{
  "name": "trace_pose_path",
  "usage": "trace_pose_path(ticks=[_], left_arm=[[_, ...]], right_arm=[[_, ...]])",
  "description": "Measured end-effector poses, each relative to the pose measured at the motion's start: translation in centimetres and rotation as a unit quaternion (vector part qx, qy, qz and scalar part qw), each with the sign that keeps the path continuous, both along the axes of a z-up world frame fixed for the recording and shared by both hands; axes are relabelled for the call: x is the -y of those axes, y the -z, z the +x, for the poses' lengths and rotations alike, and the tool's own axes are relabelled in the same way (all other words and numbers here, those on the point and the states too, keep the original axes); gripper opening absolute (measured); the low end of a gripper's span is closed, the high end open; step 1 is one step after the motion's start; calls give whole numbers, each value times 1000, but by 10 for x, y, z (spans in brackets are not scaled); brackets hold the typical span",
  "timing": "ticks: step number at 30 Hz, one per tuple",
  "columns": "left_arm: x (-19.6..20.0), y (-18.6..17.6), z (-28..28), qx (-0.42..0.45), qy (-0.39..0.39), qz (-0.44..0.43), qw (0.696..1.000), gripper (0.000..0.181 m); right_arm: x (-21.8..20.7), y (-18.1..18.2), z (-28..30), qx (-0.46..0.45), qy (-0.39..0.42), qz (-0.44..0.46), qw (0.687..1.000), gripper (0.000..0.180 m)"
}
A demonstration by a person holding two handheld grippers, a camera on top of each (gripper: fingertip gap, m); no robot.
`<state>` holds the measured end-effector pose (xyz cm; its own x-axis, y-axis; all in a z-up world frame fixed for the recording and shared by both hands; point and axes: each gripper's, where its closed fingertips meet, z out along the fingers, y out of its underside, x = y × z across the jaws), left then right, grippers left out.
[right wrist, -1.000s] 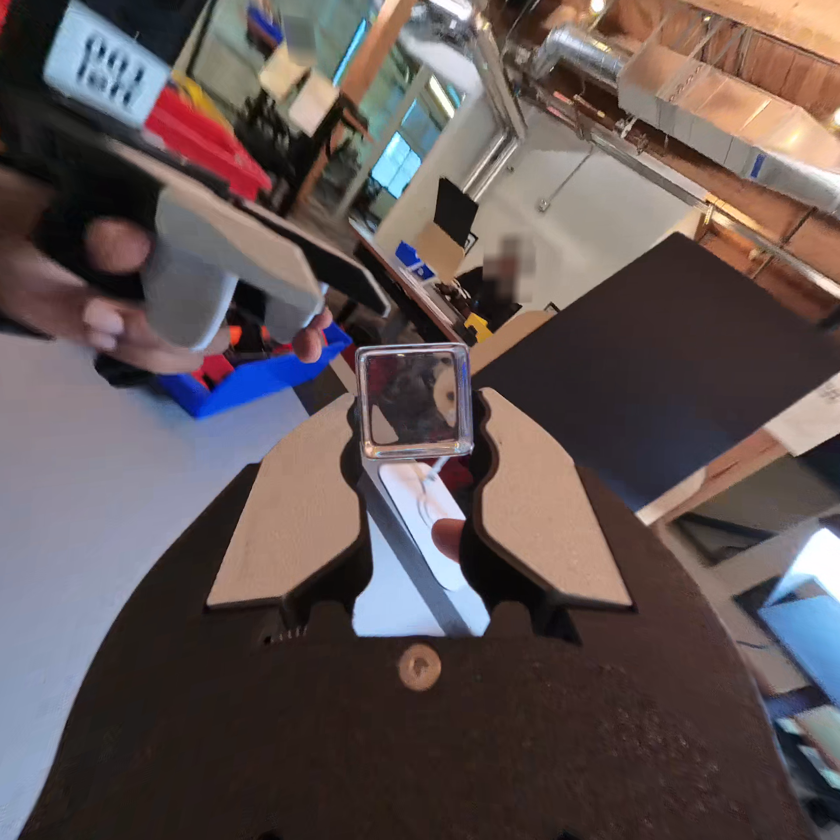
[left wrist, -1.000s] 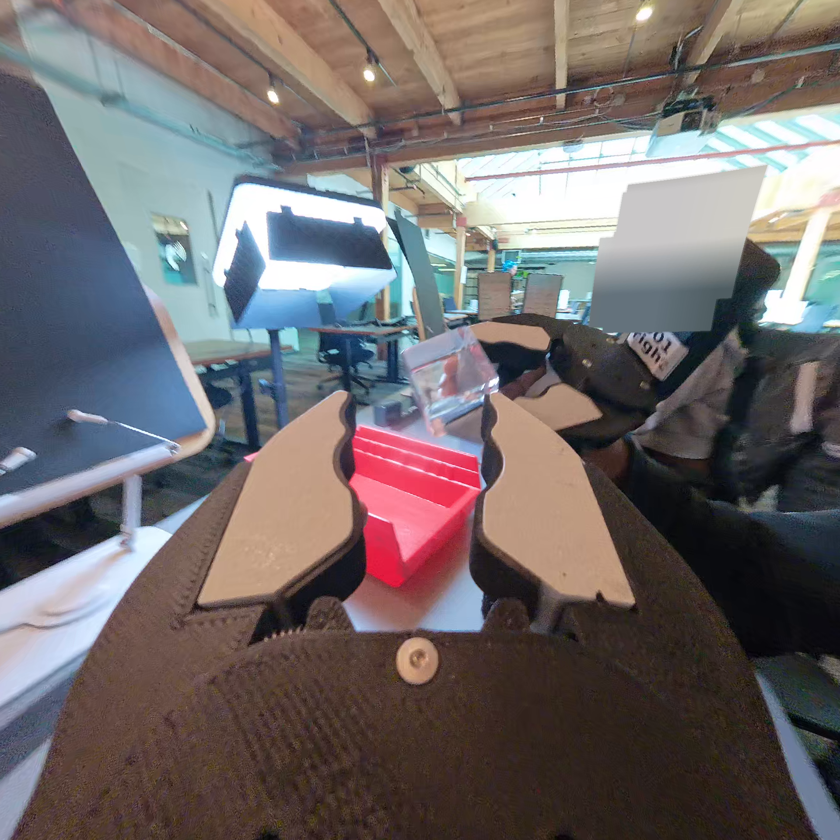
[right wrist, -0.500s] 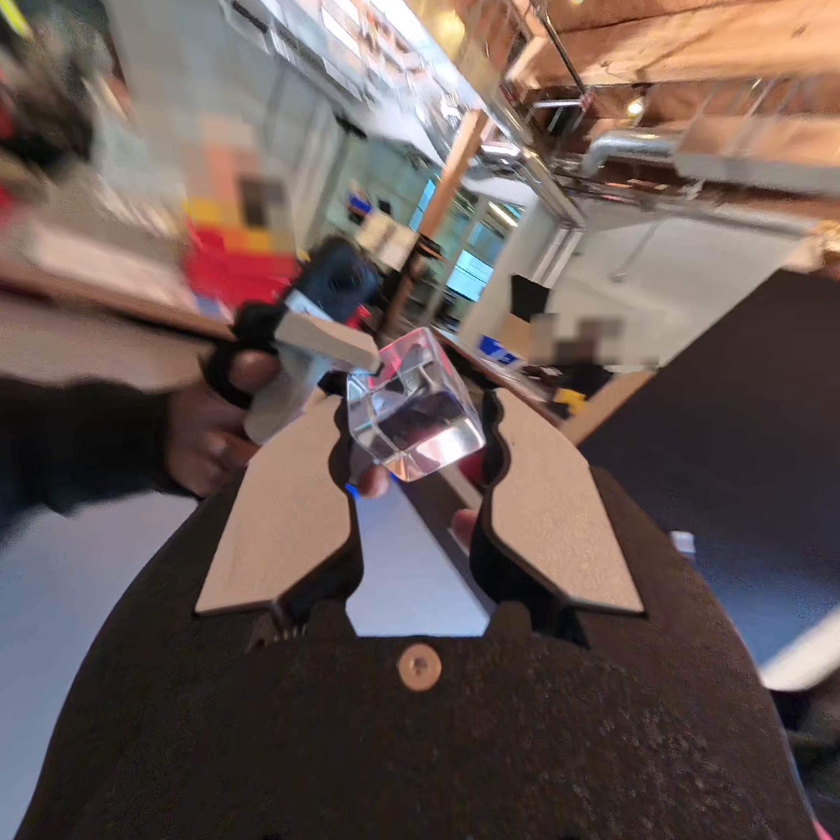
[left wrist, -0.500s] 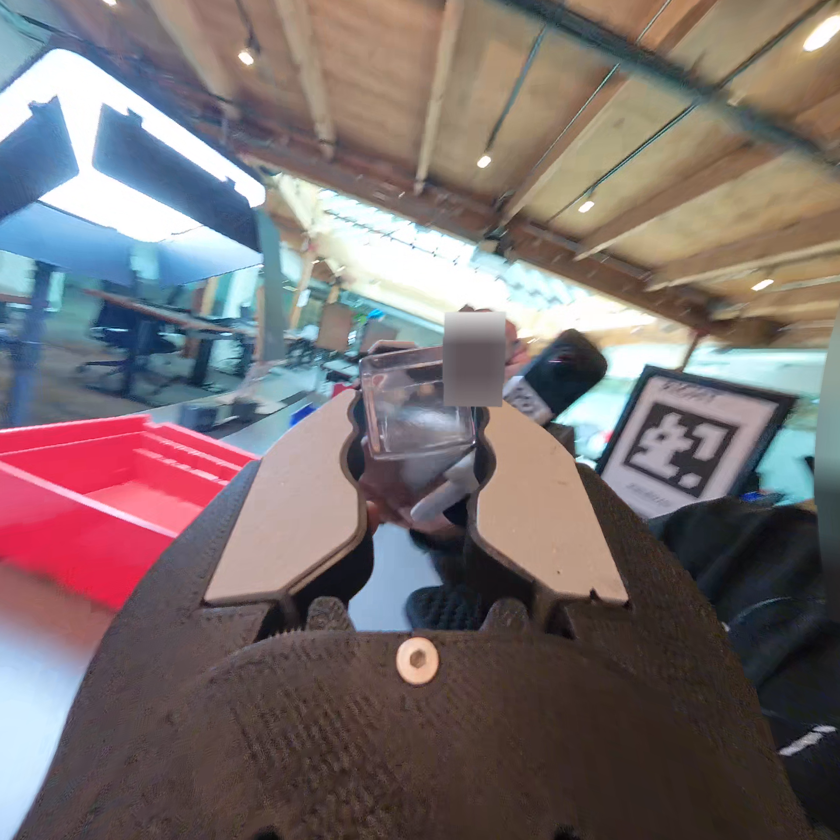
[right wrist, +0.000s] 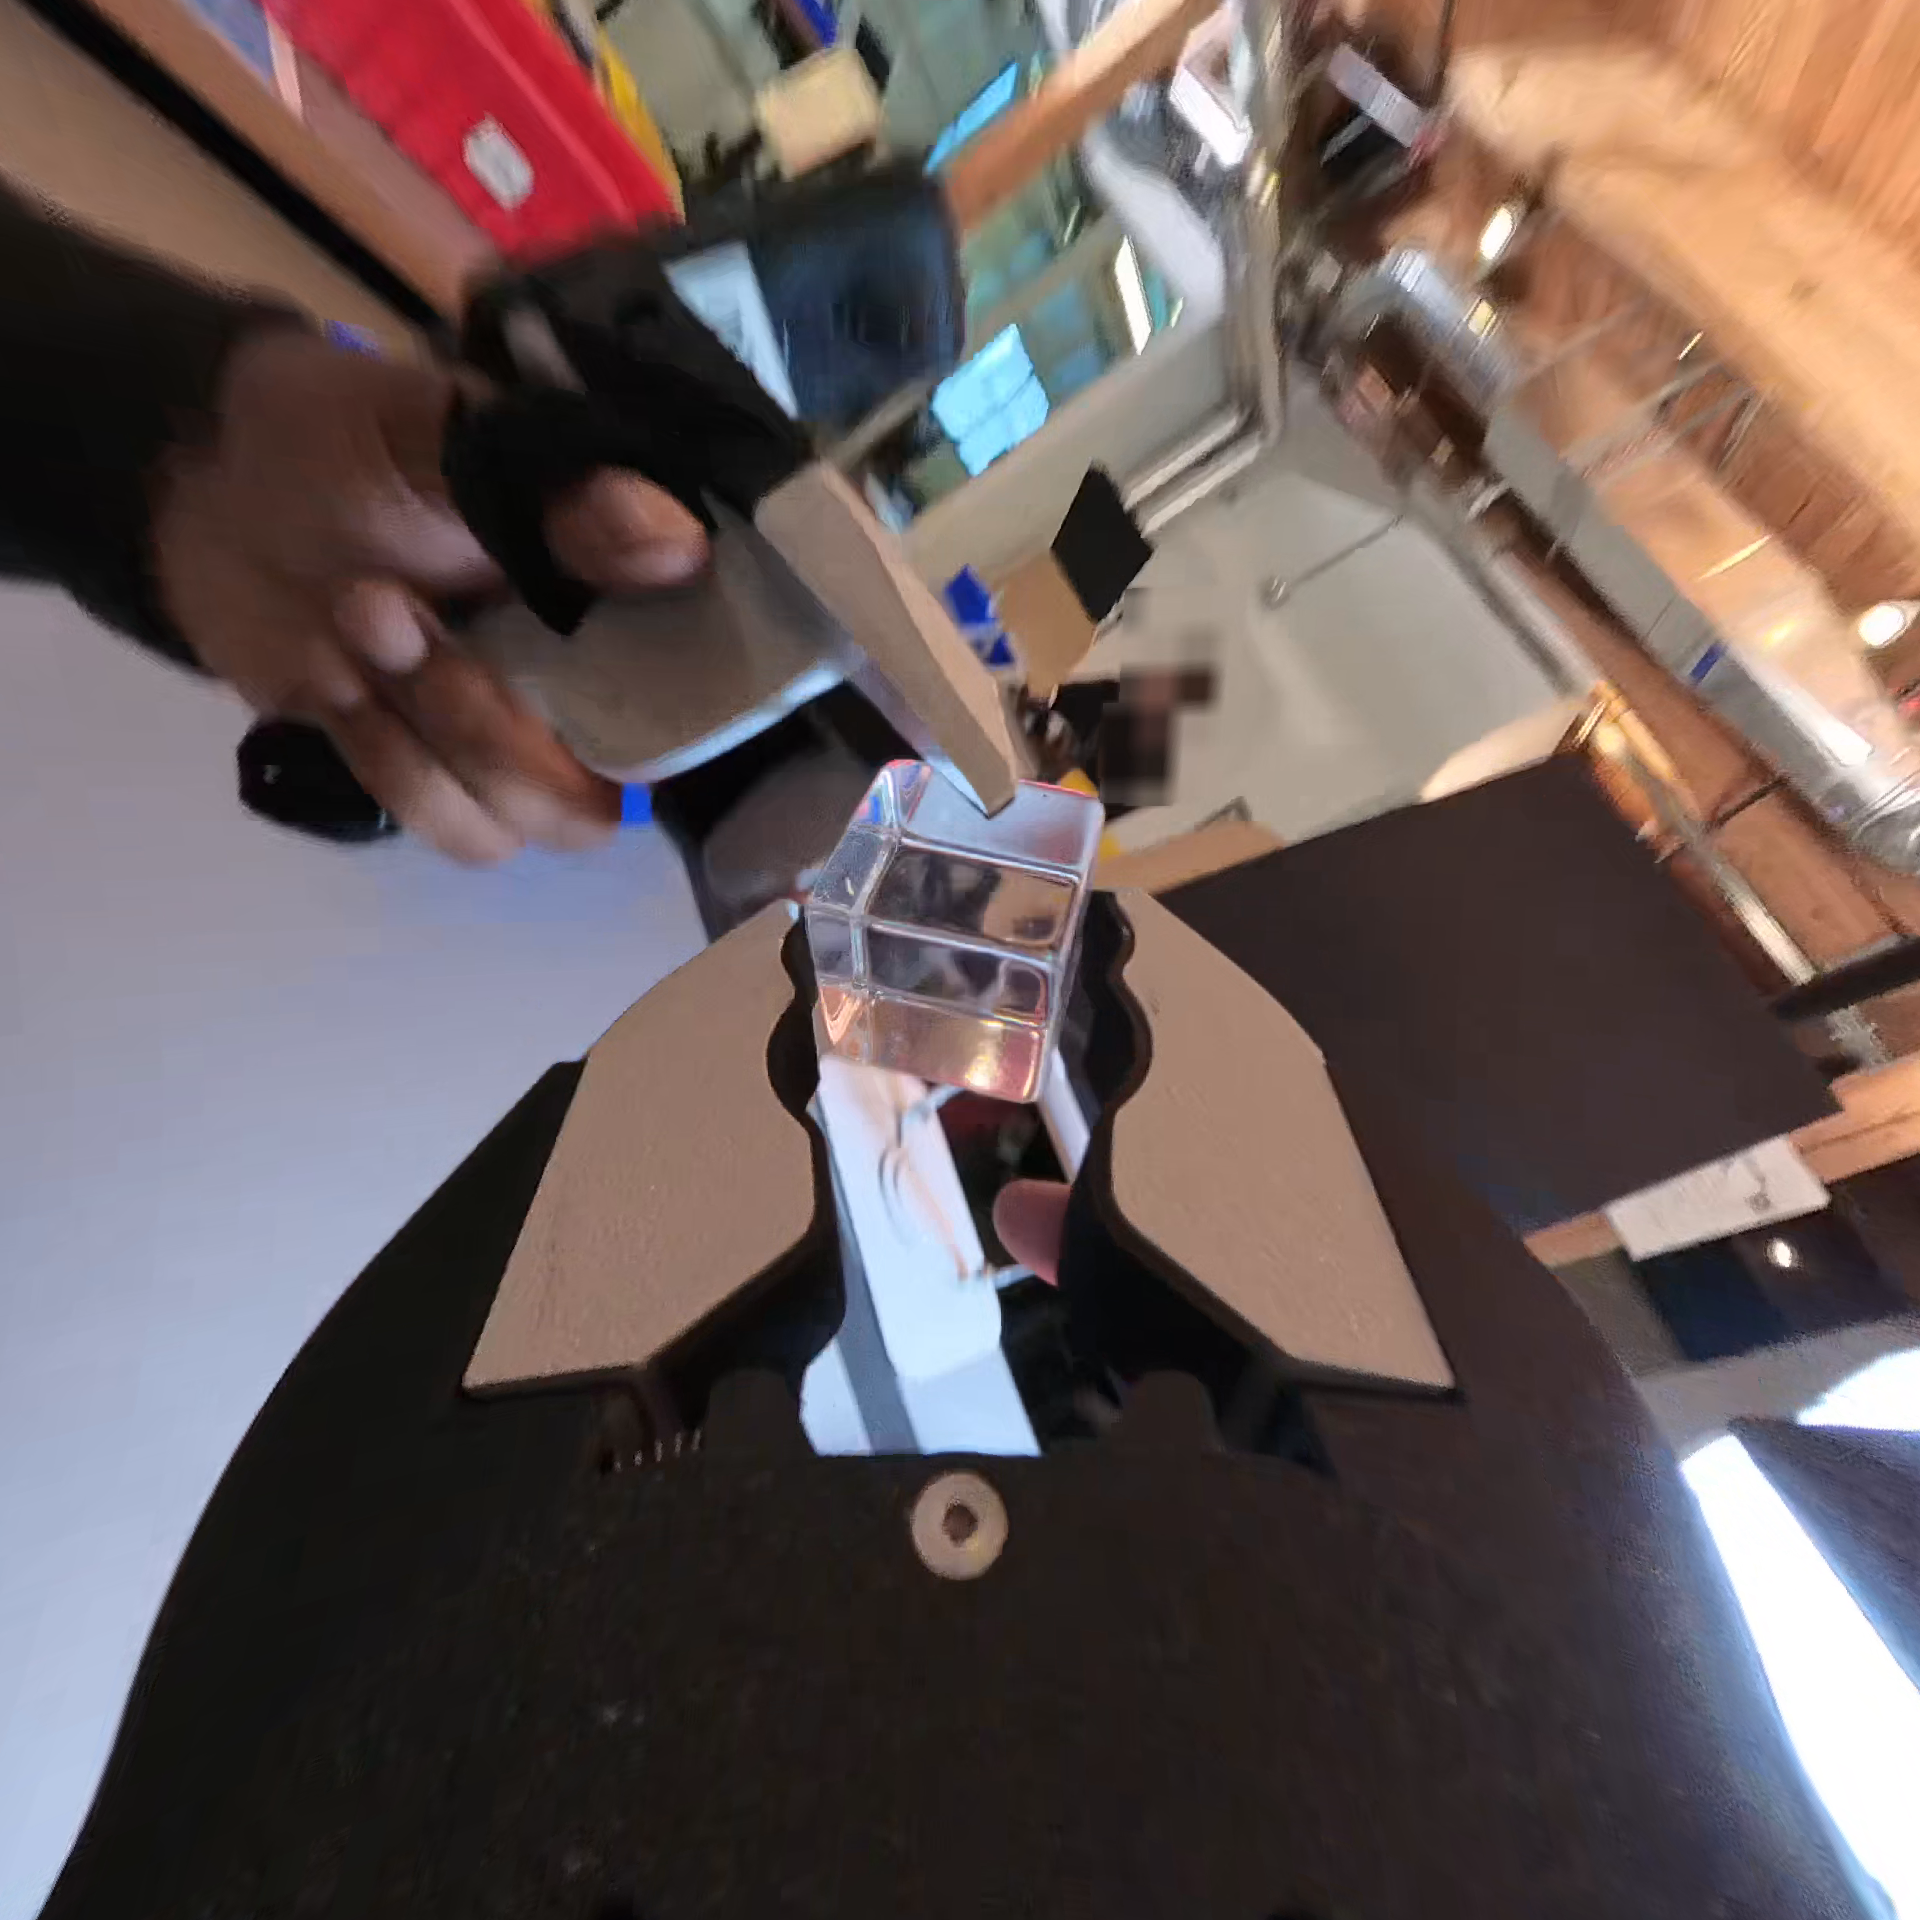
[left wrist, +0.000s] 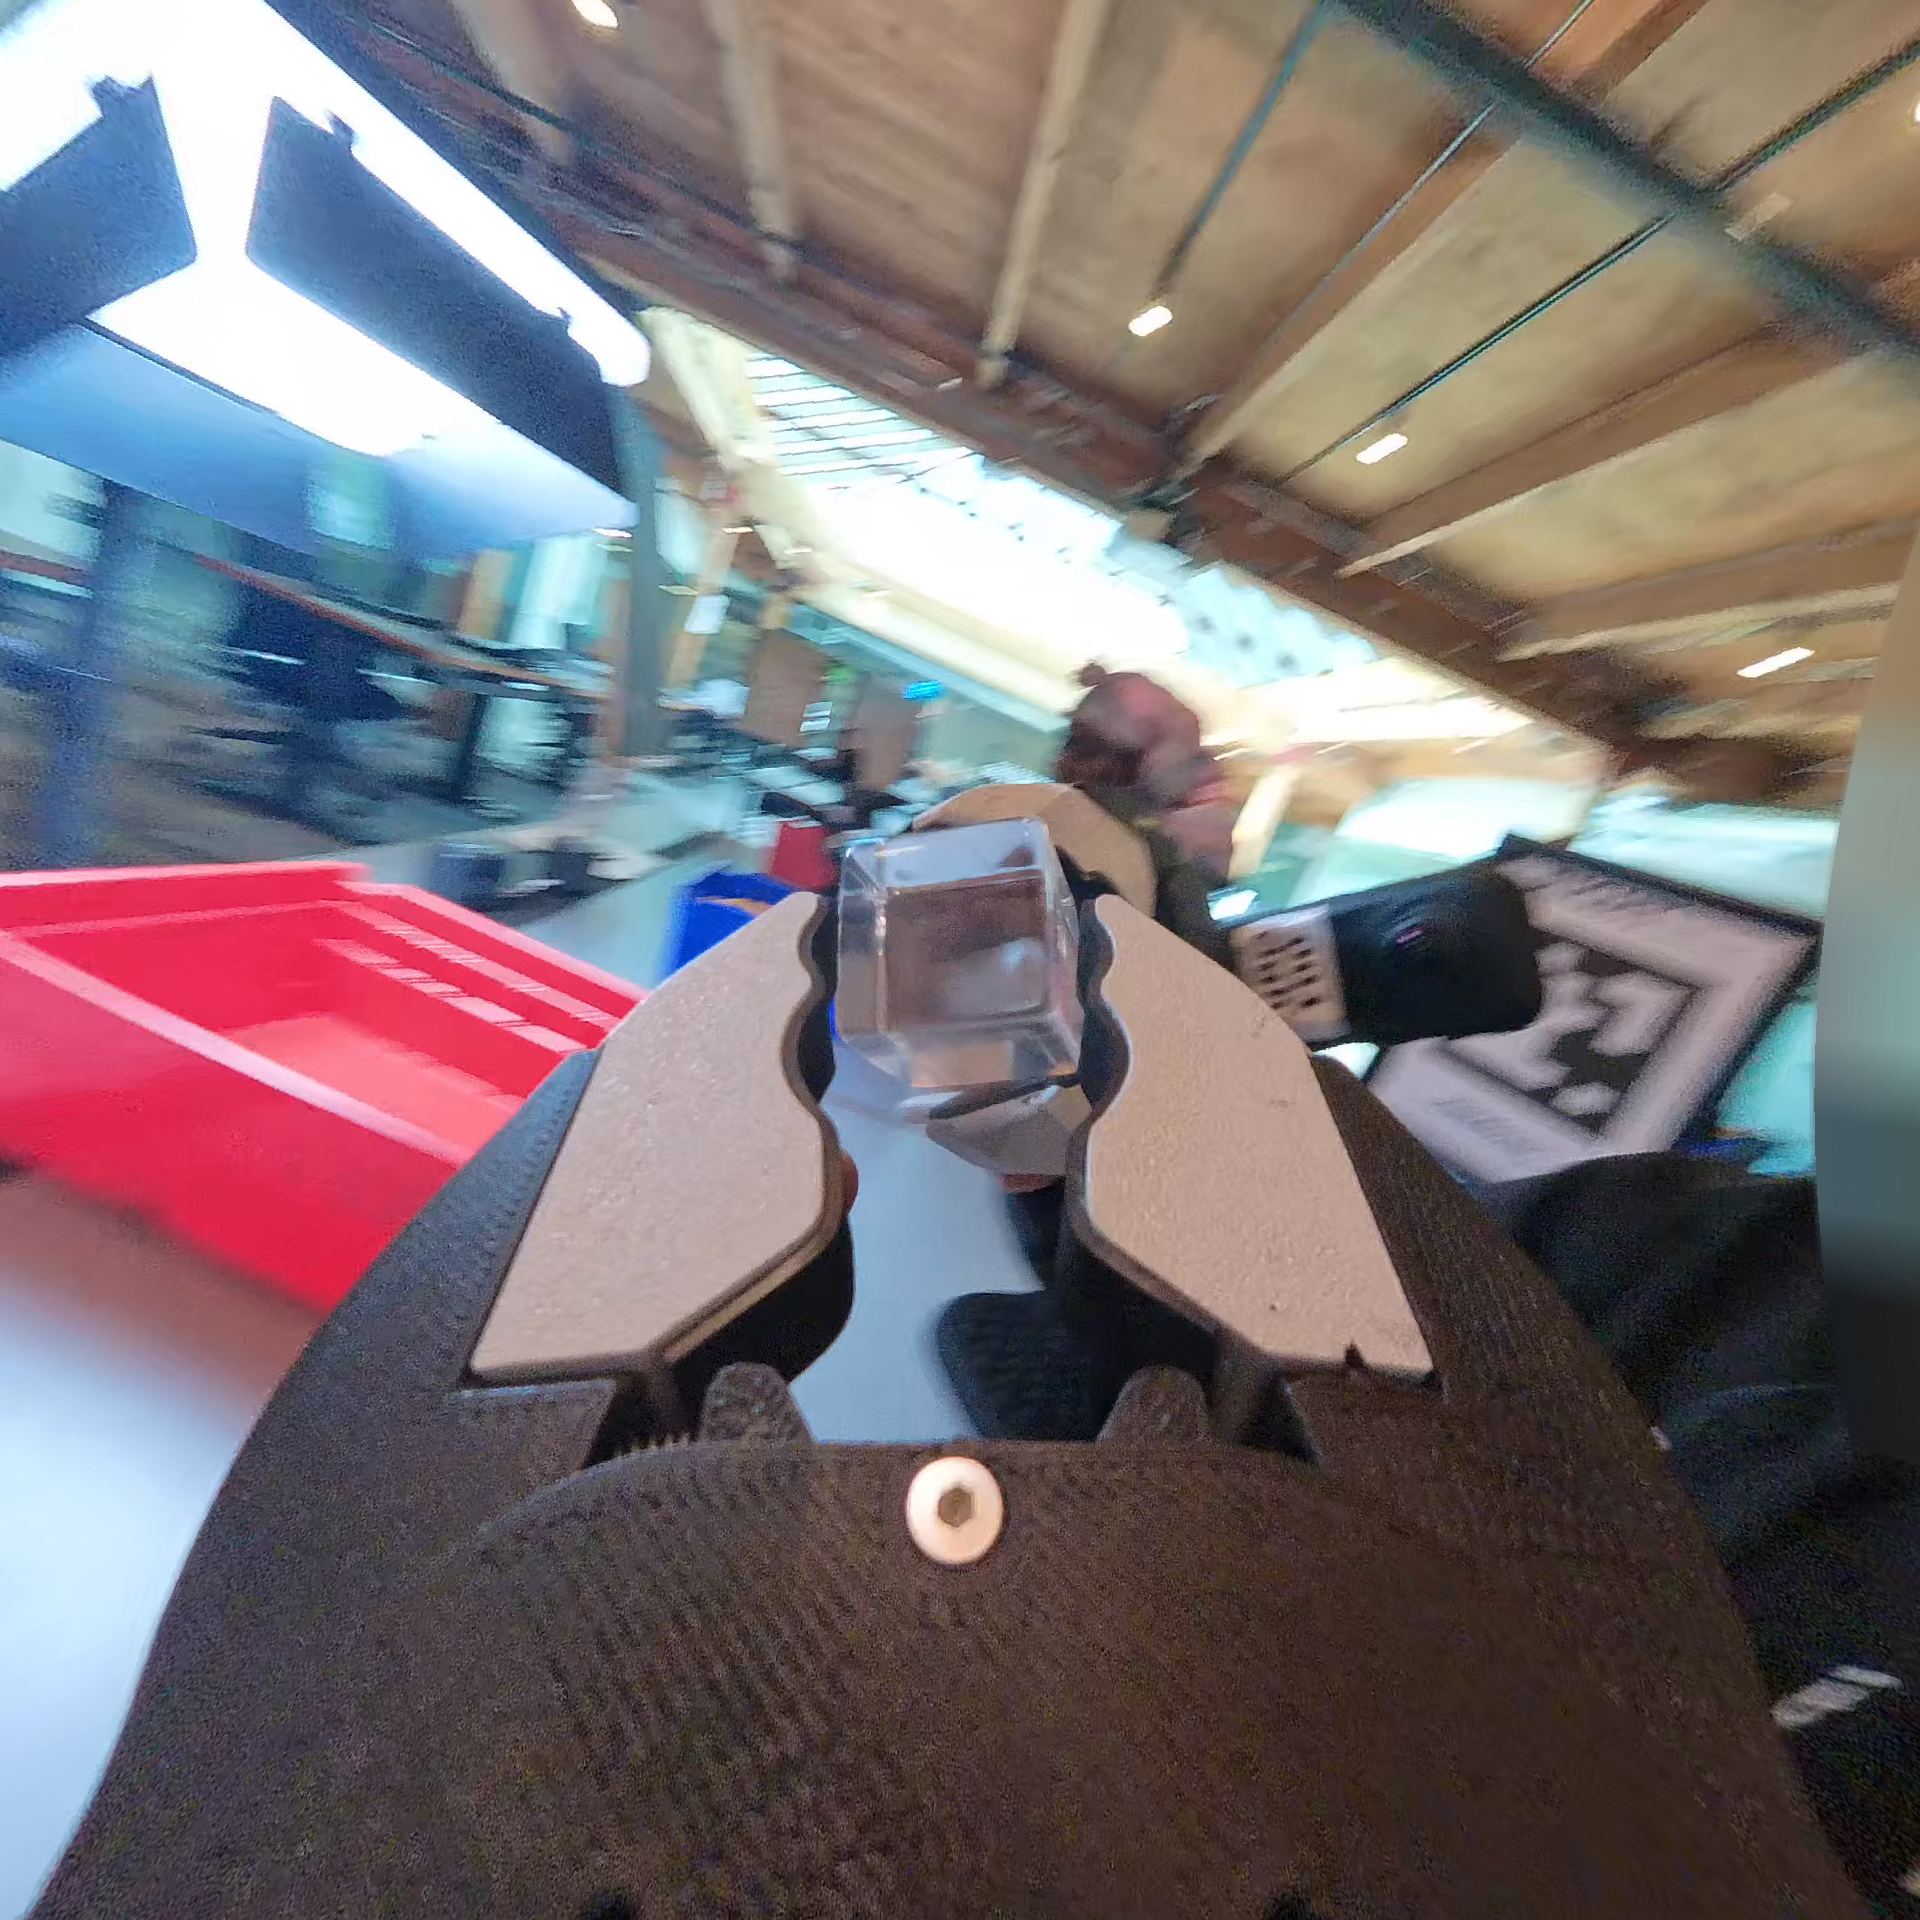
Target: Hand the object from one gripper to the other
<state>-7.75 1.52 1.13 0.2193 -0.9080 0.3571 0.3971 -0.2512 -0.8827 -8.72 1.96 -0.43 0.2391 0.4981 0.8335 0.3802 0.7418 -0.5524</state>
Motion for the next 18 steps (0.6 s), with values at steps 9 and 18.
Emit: trace_pose_path(ticks=[9,18], left_arm=[[-27,44,-2,-307,-210,108,922,55],[-35,58,4,-340,-228,124,904,46]], right_arm=[[-41,43,1,92,95,-19,991,49],[-36,46,-7,100,94,19,990,49]])
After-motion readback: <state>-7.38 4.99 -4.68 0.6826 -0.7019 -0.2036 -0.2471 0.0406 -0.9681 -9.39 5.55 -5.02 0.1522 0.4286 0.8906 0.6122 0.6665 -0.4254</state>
